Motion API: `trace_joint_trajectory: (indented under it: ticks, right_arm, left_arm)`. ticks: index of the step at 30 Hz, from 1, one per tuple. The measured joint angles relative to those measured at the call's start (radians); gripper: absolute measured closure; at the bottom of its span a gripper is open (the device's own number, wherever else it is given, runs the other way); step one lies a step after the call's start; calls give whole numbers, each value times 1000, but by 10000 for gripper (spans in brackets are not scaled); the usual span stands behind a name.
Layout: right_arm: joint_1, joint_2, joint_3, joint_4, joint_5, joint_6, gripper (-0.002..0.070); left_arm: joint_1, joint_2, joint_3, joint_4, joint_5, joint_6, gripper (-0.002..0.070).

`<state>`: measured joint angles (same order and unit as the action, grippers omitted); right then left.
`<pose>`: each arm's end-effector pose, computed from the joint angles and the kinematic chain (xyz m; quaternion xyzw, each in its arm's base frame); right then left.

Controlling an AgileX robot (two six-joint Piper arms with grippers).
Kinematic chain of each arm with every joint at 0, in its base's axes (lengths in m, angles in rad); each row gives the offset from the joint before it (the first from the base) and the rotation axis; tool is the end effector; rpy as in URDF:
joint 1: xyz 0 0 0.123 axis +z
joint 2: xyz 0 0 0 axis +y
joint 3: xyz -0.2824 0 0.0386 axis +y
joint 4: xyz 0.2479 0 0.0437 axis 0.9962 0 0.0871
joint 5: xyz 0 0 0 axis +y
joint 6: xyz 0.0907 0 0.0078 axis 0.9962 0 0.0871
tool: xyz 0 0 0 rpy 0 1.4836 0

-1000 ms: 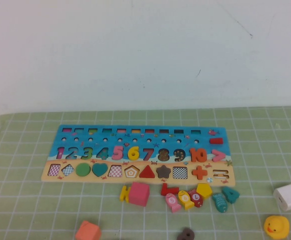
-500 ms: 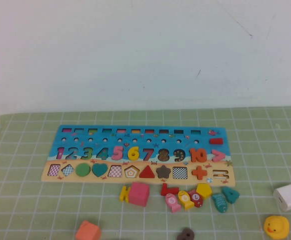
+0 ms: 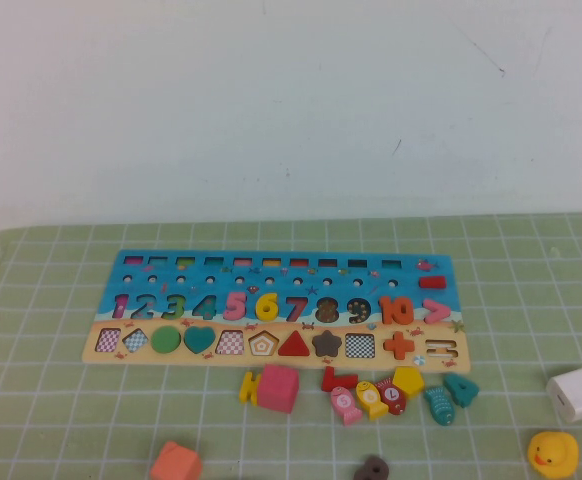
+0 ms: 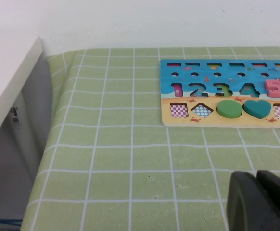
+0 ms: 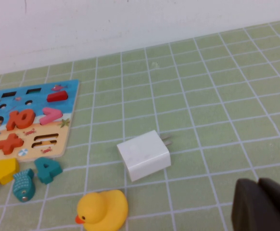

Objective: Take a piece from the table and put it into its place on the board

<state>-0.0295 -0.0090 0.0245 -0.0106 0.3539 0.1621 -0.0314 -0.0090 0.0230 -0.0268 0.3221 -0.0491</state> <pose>0.0532 -0.0019 0.1734 0.0736 0.7961 0.0353 0.5996 0.0539 -0.0025 0.1767 -0.0144 0.7892 -0.0358 0.6129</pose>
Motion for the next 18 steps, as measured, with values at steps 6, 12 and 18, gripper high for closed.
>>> trace_joint_trajectory:
  ticks: [6,12,18]
  right_arm:
    - [0,0,0,0,0,0,678]
    - [0,0,0,0,0,0,678]
    - [0,0,0,0,0,0,678]
  left_arm:
    - [0,0,0,-4,0,0,676]
    - [0,0,0,-7,2,0,676]
    - [0,0,0,-7,2,0,676]
